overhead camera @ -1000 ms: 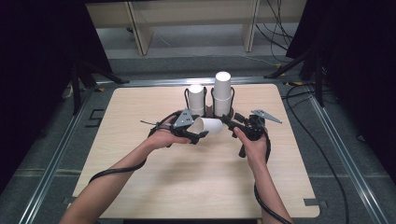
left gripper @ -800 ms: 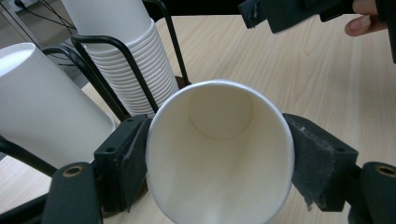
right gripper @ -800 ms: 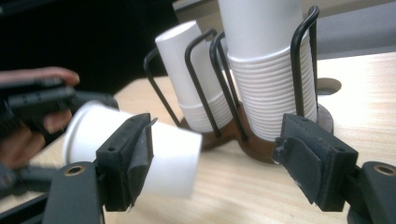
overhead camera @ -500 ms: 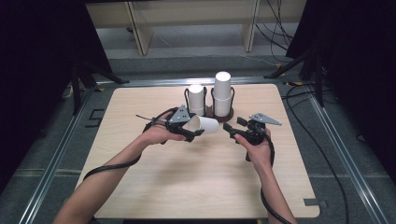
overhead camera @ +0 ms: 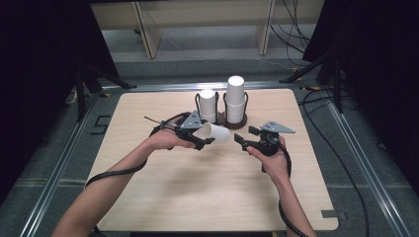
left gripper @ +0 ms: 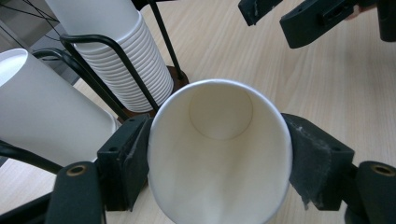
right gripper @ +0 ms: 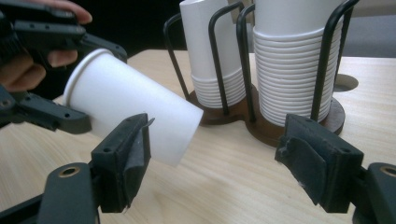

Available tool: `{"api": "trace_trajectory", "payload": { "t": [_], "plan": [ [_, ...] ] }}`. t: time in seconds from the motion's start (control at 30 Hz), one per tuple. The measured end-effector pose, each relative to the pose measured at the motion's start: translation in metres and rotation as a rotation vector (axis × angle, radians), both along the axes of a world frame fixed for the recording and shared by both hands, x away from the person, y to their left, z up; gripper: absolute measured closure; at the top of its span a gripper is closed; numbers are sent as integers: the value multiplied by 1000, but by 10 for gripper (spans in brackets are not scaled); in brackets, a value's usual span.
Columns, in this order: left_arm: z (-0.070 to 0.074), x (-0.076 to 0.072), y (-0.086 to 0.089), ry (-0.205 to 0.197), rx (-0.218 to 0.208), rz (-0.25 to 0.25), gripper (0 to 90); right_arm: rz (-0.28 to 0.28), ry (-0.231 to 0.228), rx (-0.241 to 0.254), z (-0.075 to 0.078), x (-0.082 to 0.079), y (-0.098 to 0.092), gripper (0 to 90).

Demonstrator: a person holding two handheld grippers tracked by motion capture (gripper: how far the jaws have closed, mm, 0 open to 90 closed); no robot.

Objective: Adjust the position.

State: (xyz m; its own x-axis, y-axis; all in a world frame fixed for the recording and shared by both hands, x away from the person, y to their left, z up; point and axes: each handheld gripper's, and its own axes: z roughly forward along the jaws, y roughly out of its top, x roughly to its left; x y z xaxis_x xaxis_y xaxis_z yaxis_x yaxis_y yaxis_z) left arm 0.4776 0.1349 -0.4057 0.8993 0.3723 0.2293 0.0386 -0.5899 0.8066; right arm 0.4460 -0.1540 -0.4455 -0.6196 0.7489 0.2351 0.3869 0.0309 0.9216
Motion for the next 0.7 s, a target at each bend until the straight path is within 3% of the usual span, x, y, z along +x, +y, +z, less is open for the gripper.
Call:
{"api": "trace_trajectory", "payload": {
  "t": [0.03, 0.07, 0.1, 0.2, 0.27, 0.33, 0.47, 0.5, 0.57, 0.6, 0.7],
  "plan": [
    [2, 0, 1, -4, 20, -11, 276, 9, 1, -19, 0, -1, 0, 254],
    [2, 0, 0, 1, 10, -11, 276, 15, 27, -10, 1, -2, 2, 254],
    [3, 0, 0, -3, 7, -14, 276, 29, -4, -30, 0, -1, 2, 254],
    [6, 1, 0, 4, 26, -25, 276, 63, 21, -66, 0, -2, 5, 256],
    [6, 1, 0, -5, 49, -37, 277, 78, -7, -105, -1, -2, 5, 256],
    [7, 2, 0, -2, 64, -41, 277, 85, 16, -122, -1, -4, 8, 257],
    [9, 3, -2, -10, 104, -58, 277, 133, -31, -214, -1, -4, 10, 259],
    [10, 3, -3, -5, 105, -64, 278, 129, -18, -217, -1, -6, 12, 261],
    [12, 4, -3, 1, 113, -68, 278, 152, -47, -257, 0, -4, 12, 263],
    [12, 4, -3, -1, 121, -69, 278, 154, -29, -250, 0, -7, 14, 263],
    [14, 5, -4, -3, 147, -74, 278, 188, -63, -286, 1, -6, 15, 265]
  ]
}}
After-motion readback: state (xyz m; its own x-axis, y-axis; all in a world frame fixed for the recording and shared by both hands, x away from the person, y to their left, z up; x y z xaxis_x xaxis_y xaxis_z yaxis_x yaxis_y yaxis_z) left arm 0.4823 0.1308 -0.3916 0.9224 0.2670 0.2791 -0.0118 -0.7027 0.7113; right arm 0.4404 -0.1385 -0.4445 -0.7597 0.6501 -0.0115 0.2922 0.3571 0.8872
